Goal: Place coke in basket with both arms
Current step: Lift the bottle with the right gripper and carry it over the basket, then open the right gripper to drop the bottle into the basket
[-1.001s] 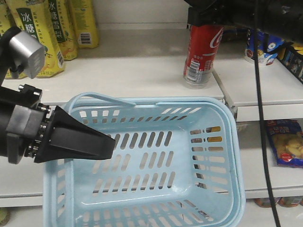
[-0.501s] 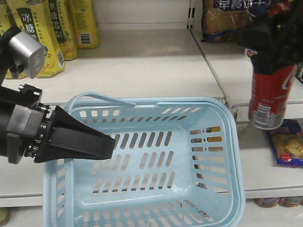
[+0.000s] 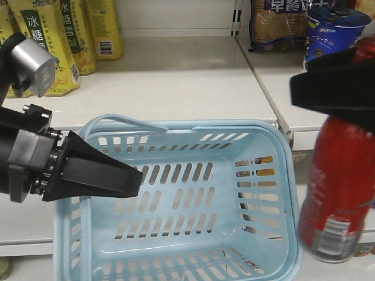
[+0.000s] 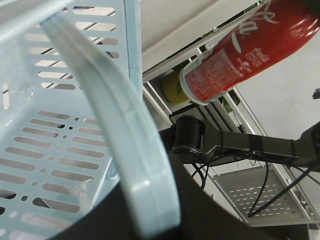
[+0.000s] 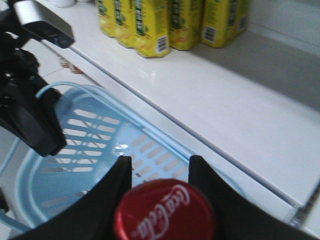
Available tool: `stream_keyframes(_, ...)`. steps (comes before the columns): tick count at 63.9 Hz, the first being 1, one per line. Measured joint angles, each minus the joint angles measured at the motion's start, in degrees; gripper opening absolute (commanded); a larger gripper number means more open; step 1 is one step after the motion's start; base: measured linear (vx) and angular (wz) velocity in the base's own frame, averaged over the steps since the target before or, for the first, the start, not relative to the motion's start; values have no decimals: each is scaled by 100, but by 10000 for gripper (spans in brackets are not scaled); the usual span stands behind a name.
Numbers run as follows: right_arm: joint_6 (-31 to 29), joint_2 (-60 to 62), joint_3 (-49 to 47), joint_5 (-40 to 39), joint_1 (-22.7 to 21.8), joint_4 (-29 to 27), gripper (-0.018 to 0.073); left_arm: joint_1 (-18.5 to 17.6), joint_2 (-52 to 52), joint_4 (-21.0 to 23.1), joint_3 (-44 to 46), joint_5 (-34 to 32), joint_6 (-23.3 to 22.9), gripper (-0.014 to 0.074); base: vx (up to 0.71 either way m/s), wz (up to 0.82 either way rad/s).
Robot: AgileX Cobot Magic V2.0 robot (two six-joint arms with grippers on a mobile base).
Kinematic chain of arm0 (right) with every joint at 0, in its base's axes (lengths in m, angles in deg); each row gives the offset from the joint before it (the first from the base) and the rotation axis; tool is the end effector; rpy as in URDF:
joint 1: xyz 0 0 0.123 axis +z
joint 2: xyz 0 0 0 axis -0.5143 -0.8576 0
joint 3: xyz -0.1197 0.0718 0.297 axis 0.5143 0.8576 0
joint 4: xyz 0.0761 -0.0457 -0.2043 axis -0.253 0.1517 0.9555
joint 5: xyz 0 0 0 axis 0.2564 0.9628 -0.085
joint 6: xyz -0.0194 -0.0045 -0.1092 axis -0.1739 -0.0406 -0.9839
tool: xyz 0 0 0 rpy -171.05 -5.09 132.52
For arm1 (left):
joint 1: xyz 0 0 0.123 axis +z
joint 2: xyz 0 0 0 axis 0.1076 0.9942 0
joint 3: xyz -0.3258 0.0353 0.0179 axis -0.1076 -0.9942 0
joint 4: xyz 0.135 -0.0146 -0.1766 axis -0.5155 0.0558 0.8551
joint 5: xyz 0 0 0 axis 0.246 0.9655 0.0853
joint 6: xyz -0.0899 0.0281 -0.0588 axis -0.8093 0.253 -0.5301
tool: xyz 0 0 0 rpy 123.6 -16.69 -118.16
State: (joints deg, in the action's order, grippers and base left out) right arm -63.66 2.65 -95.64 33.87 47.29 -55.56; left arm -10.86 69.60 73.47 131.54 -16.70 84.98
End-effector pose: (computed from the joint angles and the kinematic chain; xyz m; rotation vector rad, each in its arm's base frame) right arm 0.0975 0.0910 0.4875 -0.7952 1.8659 0.6552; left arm 0.1242 -0.1373 0.4288 0.5792 2.3029 -1.4777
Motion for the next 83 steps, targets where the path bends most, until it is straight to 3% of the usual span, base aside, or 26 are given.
stream_keyframes(9, -749, -203, 819, -390, 0, -959, -4, 0, 0, 0, 0, 0, 0, -8, 0, 0)
stream_keyframes(26, -2203, -701, 1995, -1092, 0, -2226, -2, 0, 0, 0, 0, 0, 0, -8, 0, 0)
stream_keyframes(42, -2699, -978, 2219, -1301, 0, -2393, 88, 0, 0, 0, 0, 0, 0, -8, 0, 0)
stream_keyframes(68, -2838, -983, 2219, -1510, 5, -2587, 545, 0, 0, -148, -11, -59, -36, -8, 0, 0)
stream_keyframes(75, -2838, -983, 2219, -1785, 5, -2640, 572, 0, 6, -380, -44, -83, -15, -8, 0, 0)
stream_keyframes(83, -2801, -903, 2219, -1850, 0, -2640, 532, 0, 6, -352, -44, -20, -9, -8, 0, 0)
